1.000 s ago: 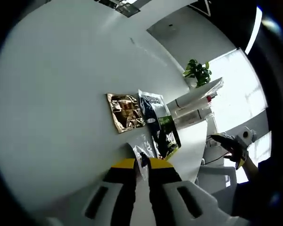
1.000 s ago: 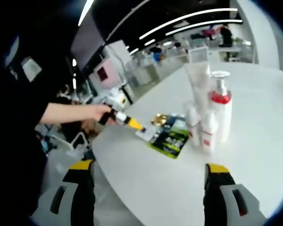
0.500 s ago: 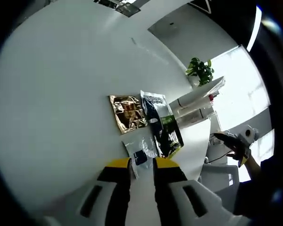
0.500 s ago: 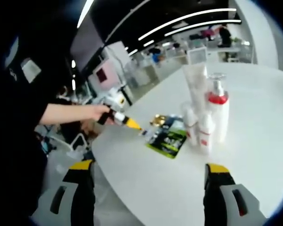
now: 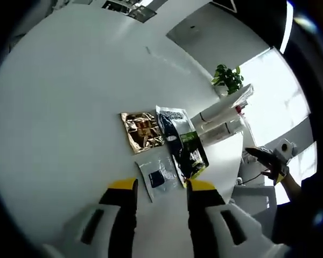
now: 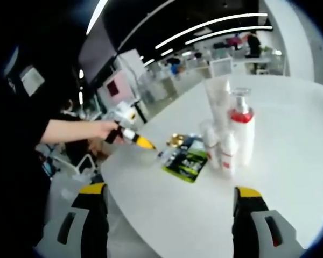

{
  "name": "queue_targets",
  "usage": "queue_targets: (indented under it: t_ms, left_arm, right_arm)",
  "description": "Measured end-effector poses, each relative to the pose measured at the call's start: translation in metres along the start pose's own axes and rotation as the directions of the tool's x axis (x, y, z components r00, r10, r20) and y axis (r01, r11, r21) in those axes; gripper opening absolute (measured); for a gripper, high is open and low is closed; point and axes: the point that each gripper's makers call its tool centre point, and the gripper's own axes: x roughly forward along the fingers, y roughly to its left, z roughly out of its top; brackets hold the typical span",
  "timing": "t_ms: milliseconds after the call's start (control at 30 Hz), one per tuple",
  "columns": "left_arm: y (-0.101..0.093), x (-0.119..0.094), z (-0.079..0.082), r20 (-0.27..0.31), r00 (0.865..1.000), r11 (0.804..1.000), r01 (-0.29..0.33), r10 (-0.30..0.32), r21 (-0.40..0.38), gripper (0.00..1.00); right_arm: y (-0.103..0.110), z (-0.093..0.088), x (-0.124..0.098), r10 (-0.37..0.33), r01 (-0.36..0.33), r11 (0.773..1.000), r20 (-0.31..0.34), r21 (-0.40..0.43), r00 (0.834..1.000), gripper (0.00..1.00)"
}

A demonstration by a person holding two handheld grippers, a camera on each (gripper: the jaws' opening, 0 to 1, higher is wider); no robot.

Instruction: Arrange the skincare products in the storage area until every visible bottle or jar stands upright without overlapping.

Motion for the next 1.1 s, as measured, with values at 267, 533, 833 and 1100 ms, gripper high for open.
queue_targets:
  t_ms: [267,533,833,1100]
  left_arm:
    - [-0.026,-0.016,-0.002,0.044,0.999,0.999,0.017,-0.02,0.05,0.48]
    - [-0.045,-0.041,-0.005,0.122,0.992,0.993,-0.02,0.006,0.113,0.69]
    - [-0.083,-0.068,-0.014,0.185,0.982,0.981,-0.014,-0.023,0.196,0.85]
    - [-0.11,-0.094,-0.022,0.225,0.974,0.96,-0.068,0.006,0.271,0.98]
  right_arm:
    - [0.001,0.001,-0.008,-0.015,0.015,1.0,0.03,0.005,0.999,0.99]
    - [-0.006,0.009,-0.026,-0.056,0.057,0.998,0.061,-0.014,0.997,0.99]
    - [-0.011,0.026,-0.05,-0.089,0.092,0.996,0.129,-0.018,0.988,0.99]
    - [0.0,0.013,-0.064,-0.085,0.09,0.995,0.127,-0.032,0.988,0.99]
